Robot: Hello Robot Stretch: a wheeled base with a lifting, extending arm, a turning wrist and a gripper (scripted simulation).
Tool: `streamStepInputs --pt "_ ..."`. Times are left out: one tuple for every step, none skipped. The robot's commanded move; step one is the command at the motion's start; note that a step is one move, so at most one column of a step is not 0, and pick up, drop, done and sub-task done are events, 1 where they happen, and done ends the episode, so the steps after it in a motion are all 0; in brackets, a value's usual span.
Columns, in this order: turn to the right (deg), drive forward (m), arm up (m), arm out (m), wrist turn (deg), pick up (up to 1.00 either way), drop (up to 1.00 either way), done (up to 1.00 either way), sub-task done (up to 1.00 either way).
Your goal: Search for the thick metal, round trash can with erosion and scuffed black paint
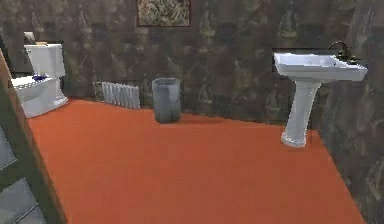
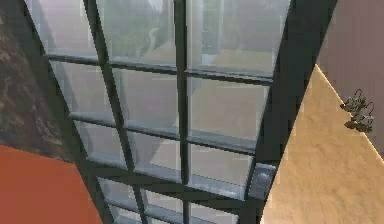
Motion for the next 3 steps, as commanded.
streamStepInputs --pt "9.0 0.00 0.00 0.00 0.0 0.00 0.00 0.00 0.00" --pt "0.0 1.00 0.00 0.00 0.0 0.00 0.00 0.00 0.00" --pt "0.0 1.00 0.00 0.00 0.0 0.00 0.00 0.00 0.00"
